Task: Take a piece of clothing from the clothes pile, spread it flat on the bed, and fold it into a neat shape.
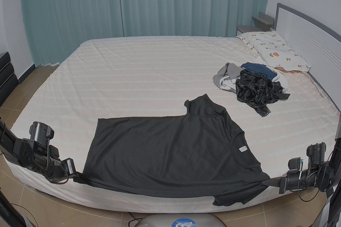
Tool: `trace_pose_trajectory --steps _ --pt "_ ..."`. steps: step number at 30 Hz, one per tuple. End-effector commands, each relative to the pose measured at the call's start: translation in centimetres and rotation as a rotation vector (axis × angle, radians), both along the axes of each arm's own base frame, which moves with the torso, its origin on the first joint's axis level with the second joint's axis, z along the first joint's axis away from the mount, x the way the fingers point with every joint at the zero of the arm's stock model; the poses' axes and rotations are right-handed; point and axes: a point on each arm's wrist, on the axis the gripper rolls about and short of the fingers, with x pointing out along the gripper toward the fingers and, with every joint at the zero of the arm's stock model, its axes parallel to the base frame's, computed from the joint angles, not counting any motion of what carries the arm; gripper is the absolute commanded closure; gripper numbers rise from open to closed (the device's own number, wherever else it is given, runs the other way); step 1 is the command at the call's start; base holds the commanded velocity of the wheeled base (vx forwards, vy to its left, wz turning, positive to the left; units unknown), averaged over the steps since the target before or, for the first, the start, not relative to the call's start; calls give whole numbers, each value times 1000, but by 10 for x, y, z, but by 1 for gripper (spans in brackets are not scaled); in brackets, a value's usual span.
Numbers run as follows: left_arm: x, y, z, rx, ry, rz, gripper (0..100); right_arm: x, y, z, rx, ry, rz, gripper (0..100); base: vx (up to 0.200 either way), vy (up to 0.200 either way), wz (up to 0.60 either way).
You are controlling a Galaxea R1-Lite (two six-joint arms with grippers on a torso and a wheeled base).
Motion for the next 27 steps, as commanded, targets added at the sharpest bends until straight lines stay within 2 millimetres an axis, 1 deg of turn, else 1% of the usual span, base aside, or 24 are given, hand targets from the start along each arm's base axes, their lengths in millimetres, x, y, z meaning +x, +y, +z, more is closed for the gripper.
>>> trace_pose_trajectory --steps 1,4,6,11,17,20,23,27 --pt "7 6 -1 -15 -1 18 100 7 -1 1 9 -10 -12 100 0 0 0" --pt "10 6 0 -64 -10 19 100 12 -1 4 26 -16 -31 100 0 0 0" --pt "14 7 2 -96 -16 54 100 16 -1 5 32 -21 -42 100 0 0 0" --pt "25 8 1 -123 -11 95 100 25 0 6 48 -22 -50 100 0 0 0" --pt "36 10 7 -180 -36 175 100 35 -1 12 88 -25 -88 100 0 0 0" --pt "35 12 9 -200 -44 185 100 36 -1 14 95 -26 -97 100 0 0 0" --pt "33 15 14 -210 -58 197 100 29 1 18 94 -25 -89 100 0 0 0" --pt "27 21 17 -207 -63 221 100 18 3 18 90 -3 -84 100 0 0 0"
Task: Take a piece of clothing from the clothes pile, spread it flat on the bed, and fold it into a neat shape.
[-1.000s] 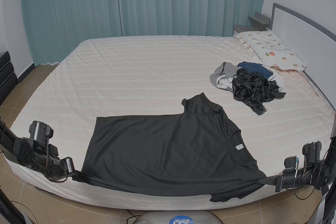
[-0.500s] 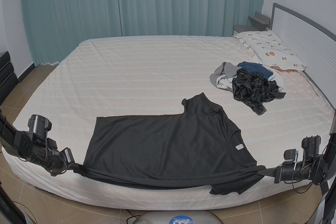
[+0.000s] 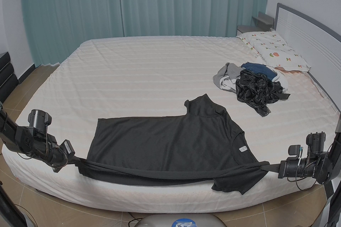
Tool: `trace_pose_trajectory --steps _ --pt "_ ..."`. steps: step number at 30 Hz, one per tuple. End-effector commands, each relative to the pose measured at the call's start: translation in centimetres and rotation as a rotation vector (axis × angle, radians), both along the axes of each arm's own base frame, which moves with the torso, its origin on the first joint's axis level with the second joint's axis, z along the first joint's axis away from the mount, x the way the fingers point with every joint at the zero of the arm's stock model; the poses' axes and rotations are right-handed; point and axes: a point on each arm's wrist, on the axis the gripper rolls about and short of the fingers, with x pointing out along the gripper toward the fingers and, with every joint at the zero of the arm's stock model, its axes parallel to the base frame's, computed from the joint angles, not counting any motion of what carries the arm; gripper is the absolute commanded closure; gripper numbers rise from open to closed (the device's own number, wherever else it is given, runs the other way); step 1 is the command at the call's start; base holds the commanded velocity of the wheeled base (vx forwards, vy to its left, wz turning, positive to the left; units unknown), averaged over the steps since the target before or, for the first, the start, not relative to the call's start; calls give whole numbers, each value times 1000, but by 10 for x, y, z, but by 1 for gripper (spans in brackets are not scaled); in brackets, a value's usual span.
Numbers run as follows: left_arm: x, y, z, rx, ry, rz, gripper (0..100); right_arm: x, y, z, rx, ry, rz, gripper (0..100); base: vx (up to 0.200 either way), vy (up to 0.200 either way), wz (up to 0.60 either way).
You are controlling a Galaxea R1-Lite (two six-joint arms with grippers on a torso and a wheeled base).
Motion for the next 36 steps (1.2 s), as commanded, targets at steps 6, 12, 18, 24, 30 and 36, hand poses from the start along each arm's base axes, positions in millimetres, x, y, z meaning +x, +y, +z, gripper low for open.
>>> trace_pose_trajectory --steps 6,12,18,24,30,36 --pt "-20 6 -4 39 23 -21 100 -29 3 0 -30 30 32 100 0 0 0" --pt "-33 3 -10 56 51 -62 100 -40 2 -4 -65 34 55 100 0 0 0" --pt "-43 1 -11 65 70 -78 100 -47 3 1 -73 55 68 100 0 0 0" --pt "-55 -1 -5 78 103 -122 100 -57 4 3 -109 82 94 100 0 0 0" --pt "-62 -3 2 81 105 -129 100 -62 3 3 -154 102 91 100 0 0 0" --pt "-69 -3 1 99 138 -153 100 -65 3 2 -162 121 97 100 0 0 0"
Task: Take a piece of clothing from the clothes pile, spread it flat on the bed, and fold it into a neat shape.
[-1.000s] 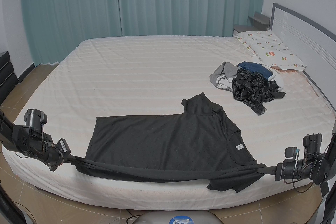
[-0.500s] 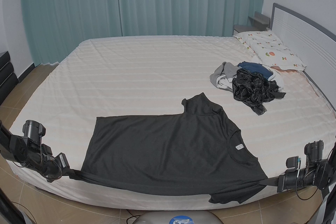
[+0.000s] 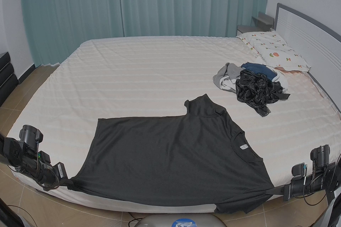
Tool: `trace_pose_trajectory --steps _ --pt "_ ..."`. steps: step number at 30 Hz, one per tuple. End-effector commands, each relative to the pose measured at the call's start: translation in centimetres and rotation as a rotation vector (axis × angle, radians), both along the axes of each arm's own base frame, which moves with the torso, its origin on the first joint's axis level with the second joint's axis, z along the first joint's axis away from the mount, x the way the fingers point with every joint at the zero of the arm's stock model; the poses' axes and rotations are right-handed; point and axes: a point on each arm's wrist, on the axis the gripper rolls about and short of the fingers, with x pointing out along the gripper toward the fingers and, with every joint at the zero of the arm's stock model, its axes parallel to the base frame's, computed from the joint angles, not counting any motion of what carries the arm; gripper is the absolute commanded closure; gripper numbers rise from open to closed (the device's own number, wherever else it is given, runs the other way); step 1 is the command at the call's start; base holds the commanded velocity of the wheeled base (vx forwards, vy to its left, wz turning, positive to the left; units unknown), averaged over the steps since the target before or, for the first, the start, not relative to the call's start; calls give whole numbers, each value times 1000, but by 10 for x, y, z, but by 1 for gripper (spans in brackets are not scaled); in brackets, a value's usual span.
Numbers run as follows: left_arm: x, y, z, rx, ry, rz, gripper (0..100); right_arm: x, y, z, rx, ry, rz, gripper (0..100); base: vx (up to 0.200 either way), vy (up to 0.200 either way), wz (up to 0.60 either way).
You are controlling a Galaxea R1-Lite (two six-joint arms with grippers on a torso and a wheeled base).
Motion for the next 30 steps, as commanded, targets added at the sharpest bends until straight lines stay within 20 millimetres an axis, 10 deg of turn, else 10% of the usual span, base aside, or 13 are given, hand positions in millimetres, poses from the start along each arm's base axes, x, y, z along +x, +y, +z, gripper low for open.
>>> trace_pose_trajectory --steps 1,21,30 --pt "-7 -1 2 14 2 -14 100 -7 0 0 -8 12 9 100 0 0 0" --pt "-33 -5 3 92 9 -57 100 -20 -3 3 -23 52 18 100 0 0 0" --pt "-9 -1 17 83 -72 -20 100 4 -2 11 13 -17 30 100 0 0 0"
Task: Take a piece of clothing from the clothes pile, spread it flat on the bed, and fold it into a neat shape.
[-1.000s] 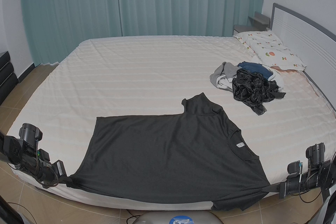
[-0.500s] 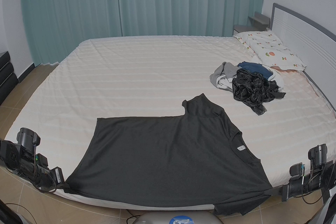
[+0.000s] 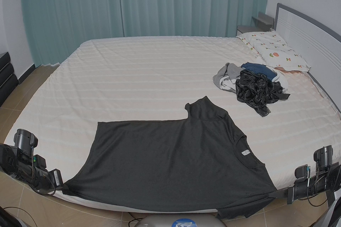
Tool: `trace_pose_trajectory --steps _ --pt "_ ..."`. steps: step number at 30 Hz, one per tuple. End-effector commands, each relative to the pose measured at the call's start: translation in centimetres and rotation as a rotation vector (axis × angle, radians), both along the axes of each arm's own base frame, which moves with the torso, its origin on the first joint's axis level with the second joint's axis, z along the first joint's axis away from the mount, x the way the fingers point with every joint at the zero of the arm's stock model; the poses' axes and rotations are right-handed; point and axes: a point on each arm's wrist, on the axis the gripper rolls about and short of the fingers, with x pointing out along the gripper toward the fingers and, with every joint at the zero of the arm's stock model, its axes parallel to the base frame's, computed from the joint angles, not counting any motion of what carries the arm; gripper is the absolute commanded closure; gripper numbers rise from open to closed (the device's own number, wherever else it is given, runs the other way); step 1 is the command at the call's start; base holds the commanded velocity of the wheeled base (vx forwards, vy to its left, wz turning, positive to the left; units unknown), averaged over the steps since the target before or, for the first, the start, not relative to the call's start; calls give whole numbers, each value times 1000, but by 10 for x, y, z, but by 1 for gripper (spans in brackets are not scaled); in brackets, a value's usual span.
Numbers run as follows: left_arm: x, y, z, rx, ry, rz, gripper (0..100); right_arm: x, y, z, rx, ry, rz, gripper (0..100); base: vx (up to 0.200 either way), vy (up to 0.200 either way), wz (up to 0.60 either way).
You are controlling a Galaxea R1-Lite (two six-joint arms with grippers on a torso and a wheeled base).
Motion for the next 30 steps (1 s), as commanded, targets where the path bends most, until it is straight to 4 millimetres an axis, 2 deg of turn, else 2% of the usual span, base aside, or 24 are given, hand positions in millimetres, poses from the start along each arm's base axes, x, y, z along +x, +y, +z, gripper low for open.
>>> trace_pose_trajectory --steps 1,4,5,7,10,14,25,30 --pt "19 3 8 -24 -38 46 100 22 2 7 20 -39 3 100 0 0 0" --pt "28 4 10 -44 -49 71 100 34 3 11 37 -46 -12 100 0 0 0" --pt "37 5 12 -84 -58 81 100 47 6 15 56 -41 -21 100 0 0 0" --pt "43 5 13 -113 -62 77 100 56 8 17 66 -34 -22 100 0 0 0" --pt "52 6 11 -141 -56 78 100 69 9 21 73 -25 -21 100 0 0 0" --pt "74 3 5 -168 -33 103 100 91 9 24 75 22 -25 100 0 0 0" --pt "106 7 -4 -235 -41 205 100 123 7 29 74 59 -41 100 0 0 0" --pt "113 7 -12 -243 -41 211 100 139 7 31 98 72 -79 100 0 0 0"
